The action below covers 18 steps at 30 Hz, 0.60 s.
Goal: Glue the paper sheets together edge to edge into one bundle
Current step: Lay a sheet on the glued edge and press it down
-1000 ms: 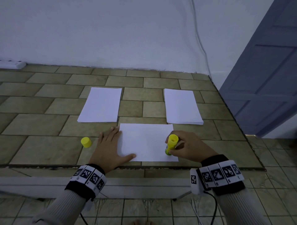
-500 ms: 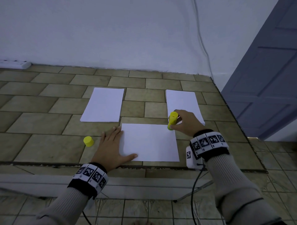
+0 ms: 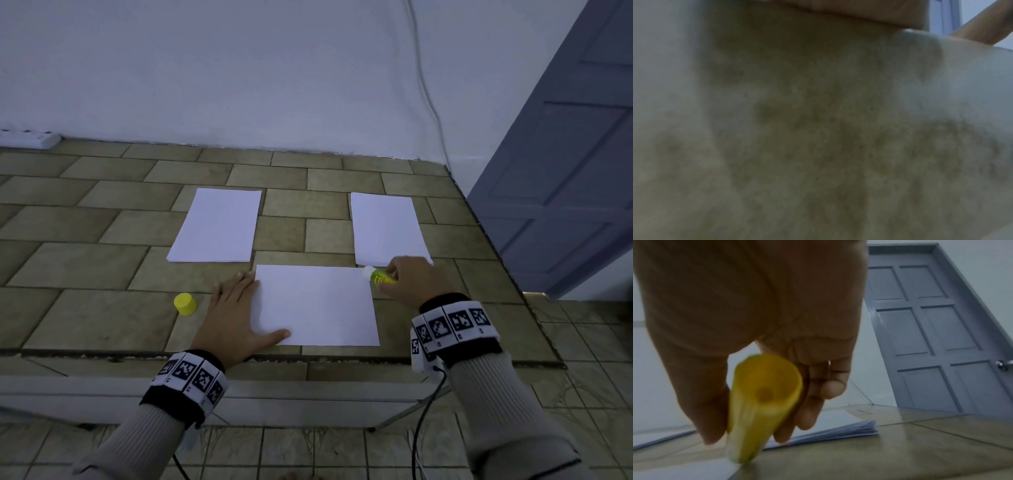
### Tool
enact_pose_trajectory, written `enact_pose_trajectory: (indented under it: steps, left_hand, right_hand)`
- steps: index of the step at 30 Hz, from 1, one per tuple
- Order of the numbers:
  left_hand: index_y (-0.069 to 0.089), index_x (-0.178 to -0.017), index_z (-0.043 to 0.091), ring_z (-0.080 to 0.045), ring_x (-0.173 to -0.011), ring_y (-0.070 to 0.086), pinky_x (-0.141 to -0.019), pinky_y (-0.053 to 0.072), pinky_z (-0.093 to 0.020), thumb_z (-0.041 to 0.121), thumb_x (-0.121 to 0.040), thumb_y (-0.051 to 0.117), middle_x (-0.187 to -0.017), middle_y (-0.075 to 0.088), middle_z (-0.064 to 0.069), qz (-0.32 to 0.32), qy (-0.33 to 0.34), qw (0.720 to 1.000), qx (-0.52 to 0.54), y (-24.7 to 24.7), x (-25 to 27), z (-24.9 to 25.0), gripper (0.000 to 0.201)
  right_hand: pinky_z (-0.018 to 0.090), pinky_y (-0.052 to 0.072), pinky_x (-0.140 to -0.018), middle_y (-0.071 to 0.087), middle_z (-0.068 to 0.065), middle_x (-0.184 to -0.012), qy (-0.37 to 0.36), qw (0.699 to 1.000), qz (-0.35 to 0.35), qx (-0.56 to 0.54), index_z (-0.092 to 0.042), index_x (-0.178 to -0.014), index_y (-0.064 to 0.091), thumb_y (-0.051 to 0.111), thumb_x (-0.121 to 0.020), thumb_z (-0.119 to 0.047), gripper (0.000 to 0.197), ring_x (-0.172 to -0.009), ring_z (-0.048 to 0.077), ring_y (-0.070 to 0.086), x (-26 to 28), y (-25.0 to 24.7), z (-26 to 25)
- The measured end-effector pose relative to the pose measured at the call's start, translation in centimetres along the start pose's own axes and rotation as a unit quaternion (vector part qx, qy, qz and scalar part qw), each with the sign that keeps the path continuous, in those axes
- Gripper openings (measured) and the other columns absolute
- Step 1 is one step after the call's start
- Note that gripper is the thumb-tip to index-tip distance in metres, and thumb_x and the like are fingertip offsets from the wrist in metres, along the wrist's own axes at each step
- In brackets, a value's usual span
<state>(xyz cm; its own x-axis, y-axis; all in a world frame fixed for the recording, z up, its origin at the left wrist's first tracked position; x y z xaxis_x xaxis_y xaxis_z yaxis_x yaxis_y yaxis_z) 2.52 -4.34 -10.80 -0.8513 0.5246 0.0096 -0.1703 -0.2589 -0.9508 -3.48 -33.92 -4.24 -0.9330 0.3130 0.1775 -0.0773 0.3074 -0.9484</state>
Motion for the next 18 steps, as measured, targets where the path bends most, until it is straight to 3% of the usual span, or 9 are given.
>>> enact_pose_trajectory:
  steps: [2, 4, 7, 12, 18]
  left_hand:
    - [0.021, -0.153, 0.013, -0.015, -0.15, 0.003, -0.121, -0.003, -0.045, 0.103, -0.052, 0.015, -0.162, 0.014, 0.0, -0.004, -0.002, 1.0, -0.005, 0.1, 0.0, 0.0, 0.136]
    - [0.02, -0.153, 0.013, -0.014, -0.15, 0.001, -0.121, -0.004, -0.044, 0.103, -0.052, 0.015, -0.162, 0.012, 0.001, -0.005, -0.003, 1.0, -0.004, 0.1, 0.0, 0.0, 0.135]
    - [0.02, -0.153, 0.012, -0.014, -0.15, 0.001, -0.121, -0.005, -0.043, 0.102, -0.055, 0.017, -0.162, 0.013, 0.0, -0.002, 0.001, 1.0, -0.005, 0.0, 0.2, 0.0, 0.132]
    - [0.02, -0.153, 0.011, -0.015, -0.15, 0.002, -0.121, -0.003, -0.044, 0.1, -0.058, 0.014, -0.162, 0.013, -0.001, 0.0, 0.003, 1.0, -0.007, 0.2, 0.1, 0.0, 0.131]
    - [0.017, -0.154, 0.01, -0.015, -0.15, 0.001, -0.121, -0.004, -0.044, 0.1, -0.056, 0.008, -0.162, 0.012, -0.002, -0.01, -0.002, 1.0, -0.012, 0.2, 0.1, 0.0, 0.134]
  right_hand:
    - [0.029, 0.048, -0.066, 0.066, 0.009, -0.09, 0.005, 0.999, -0.04, 0.034, -0.009, -0.09, 0.065, 0.057, -0.089, -0.035, 0.026, -0.083, 0.023, 0.064, 0.7, 1.2, 0.2]
    - [0.029, 0.047, -0.069, 0.065, 0.007, -0.093, 0.019, 0.998, -0.043, 0.027, -0.012, -0.095, 0.063, 0.057, -0.089, -0.032, 0.022, -0.083, 0.021, 0.061, 1.2, 1.4, 1.0]
    - [0.03, 0.046, -0.072, 0.061, 0.005, -0.099, 0.051, 0.996, 0.012, -0.067, -0.012, -0.109, 0.055, 0.062, -0.088, -0.026, 0.026, -0.086, 0.02, 0.057, 1.6, -0.2, 2.8]
    - [0.028, 0.033, -0.057, 0.054, 0.009, -0.093, 0.121, 0.965, 0.142, -0.185, -0.004, -0.107, 0.048, 0.068, -0.086, -0.017, 0.032, -0.079, 0.022, 0.05, 2.0, -3.4, 6.2]
    - [0.032, 0.037, -0.065, 0.055, 0.015, -0.095, 0.165, 0.952, 0.161, -0.202, -0.001, -0.111, 0.048, 0.069, -0.084, -0.015, 0.037, -0.08, 0.024, 0.05, 1.2, -2.8, 8.7]
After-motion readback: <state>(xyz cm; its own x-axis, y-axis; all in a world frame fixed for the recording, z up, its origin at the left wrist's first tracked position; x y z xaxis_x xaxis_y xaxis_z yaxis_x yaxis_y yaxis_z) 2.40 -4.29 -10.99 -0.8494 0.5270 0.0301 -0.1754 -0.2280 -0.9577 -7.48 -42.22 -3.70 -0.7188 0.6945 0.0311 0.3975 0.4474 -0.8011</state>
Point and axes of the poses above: each hand's wrist, its own x-axis away from the middle knuckle, its own y-axis out of the palm, z = x × y, the point moved 10 cm from there along -x, towards the middle knuckle
